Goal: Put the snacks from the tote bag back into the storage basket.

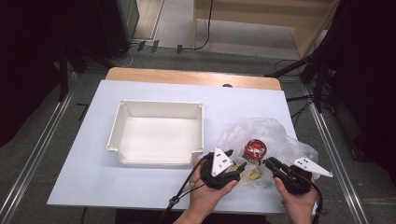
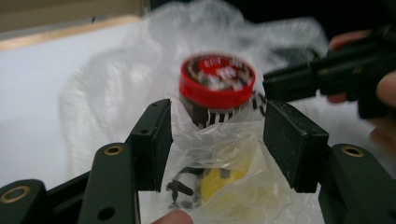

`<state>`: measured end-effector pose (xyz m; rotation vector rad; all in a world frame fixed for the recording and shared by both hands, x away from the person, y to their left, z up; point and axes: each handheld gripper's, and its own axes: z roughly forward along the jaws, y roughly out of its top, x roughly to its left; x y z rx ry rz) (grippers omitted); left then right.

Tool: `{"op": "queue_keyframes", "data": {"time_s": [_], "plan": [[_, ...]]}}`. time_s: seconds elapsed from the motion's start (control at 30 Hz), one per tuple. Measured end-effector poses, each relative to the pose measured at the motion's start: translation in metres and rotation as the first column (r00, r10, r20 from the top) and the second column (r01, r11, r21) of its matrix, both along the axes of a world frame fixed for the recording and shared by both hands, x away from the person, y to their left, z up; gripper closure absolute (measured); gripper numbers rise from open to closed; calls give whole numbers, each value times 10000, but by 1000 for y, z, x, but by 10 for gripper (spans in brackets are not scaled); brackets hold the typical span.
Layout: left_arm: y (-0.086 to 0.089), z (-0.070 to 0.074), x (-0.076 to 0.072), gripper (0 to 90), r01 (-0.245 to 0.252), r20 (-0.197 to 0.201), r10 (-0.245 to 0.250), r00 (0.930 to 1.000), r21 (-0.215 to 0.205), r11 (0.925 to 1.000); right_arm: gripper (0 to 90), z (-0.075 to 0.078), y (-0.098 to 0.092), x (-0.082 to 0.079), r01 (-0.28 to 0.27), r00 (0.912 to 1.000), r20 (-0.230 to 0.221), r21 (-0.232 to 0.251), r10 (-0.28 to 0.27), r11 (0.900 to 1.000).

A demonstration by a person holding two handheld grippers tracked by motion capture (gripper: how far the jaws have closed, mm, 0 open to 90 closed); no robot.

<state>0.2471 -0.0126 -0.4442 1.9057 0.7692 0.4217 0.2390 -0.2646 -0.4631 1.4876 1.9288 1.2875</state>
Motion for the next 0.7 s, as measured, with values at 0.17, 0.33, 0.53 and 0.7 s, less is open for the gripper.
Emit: {"op": "queue_keyframes", "data": {"time_s": [0.17, 0.33, 0.53, 0.7], "plan": [[-8, -33, 16, 537, -667, -1055, 869, 9906, 1813, 9812, 743, -12, 6, 8, -319, 9962, -823, -580, 270, 9978], [-5, -35, 16, 681, -846, -883, 1105, 9899, 2564, 9629, 814, -23, 6, 9, -367, 9880, -1537, -1257, 171, 9914], [3, -36, 24, 760, -730, -1728, 1055, 9793, 1850, 9800, 756, -18, 4, 5, -529, 9927, -1147, -1274, 382, 9904], [5, -36, 22, 773, -788, -1586, 1059, 9816, 1683, 9826, 687, -1, 0, -2, -404, 9992, -102, -624, 399, 9972]]}}
